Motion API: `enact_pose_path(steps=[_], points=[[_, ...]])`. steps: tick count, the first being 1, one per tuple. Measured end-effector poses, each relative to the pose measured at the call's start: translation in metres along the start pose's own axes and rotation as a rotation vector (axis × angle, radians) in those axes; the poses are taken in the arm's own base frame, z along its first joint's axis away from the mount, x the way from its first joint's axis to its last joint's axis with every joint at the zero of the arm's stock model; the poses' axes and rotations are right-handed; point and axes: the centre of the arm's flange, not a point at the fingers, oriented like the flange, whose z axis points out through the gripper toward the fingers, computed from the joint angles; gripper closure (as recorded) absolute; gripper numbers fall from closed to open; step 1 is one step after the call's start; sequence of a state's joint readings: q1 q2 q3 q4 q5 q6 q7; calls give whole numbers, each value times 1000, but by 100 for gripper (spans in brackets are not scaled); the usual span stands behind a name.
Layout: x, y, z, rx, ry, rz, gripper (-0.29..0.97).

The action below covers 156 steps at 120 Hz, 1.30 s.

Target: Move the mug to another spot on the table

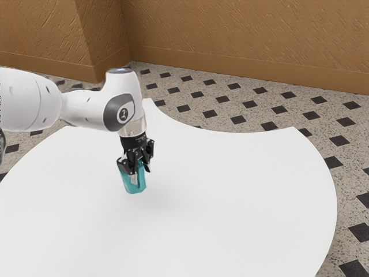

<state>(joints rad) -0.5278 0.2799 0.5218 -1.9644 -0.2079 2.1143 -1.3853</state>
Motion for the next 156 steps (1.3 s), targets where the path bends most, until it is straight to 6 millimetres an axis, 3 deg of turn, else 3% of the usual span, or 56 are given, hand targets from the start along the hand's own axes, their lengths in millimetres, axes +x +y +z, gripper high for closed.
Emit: enact_pose_path(steps=[64, 109, 156], points=[[60, 2, 20, -66, 41, 32, 41], [63, -1, 43, -39, 48, 68, 41], [62, -1, 40, -50, 40, 107, 13]])
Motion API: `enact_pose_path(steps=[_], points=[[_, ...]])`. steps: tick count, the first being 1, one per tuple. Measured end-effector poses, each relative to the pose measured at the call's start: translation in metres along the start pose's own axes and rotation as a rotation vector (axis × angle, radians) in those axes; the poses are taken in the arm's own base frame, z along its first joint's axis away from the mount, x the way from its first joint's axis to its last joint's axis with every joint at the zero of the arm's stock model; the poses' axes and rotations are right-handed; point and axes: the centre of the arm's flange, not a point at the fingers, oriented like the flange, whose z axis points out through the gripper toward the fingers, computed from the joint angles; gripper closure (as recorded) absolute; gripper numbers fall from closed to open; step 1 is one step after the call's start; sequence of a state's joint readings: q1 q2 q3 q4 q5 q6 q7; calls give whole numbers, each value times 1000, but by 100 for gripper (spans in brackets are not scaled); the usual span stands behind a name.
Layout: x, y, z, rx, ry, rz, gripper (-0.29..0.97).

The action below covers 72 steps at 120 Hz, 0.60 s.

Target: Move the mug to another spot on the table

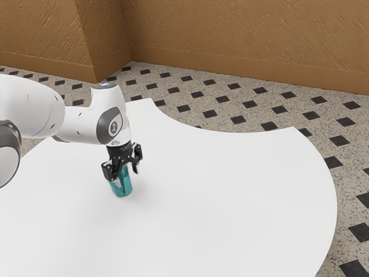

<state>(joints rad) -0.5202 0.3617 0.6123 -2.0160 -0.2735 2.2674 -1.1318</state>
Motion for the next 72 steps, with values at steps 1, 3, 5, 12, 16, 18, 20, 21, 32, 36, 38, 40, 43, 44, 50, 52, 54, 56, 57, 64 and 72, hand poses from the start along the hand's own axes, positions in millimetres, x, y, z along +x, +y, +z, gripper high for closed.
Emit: enact_pose_path(steps=[1, 3, 5, 12, 16, 18, 20, 21, 32, 36, 38, 40, 43, 44, 50, 52, 54, 56, 57, 64, 72], points=[[0, 0, 0, 0, 0, 1, 12], [0, 0, 0, 0, -1, 2, 12], [0, 0, 0, 0, -1, 3, 11], [0, 0, -5, -6, -5, 8, 9], [-1, 0, -7, -9, -8, 11, 8], [-1, 0, -8, -10, -9, 13, 8], [-1, -1, -10, -12, -11, 14, 8], [-1, -1, -11, -13, -12, 15, 7], [-2, -3, -23, -23, -28, 21, 6], [-2, -4, -31, -30, -38, 24, 6], [-3, -5, -36, -33, -43, 26, 5], [-3, -7, -40, -37, -50, 27, 5], [-4, -12, -49, -45, -60, 32, 5], [-5, -14, -54, -50, -61, 38, 4], [-9, -26, -93, -79, -60, 83, 4], [-12, -30, -105, -86, -56, 101, 3], [-15, -32, -119, -92, -49, 120, 3], [-17, -33, -133, -98, -38, 141, 3], [-18, -34, -140, -99, -32, 150, 3], [-23, -28, -207, -121, 23, 215, 2], [-29, -29, -276, -114, 81, 305, 2]])
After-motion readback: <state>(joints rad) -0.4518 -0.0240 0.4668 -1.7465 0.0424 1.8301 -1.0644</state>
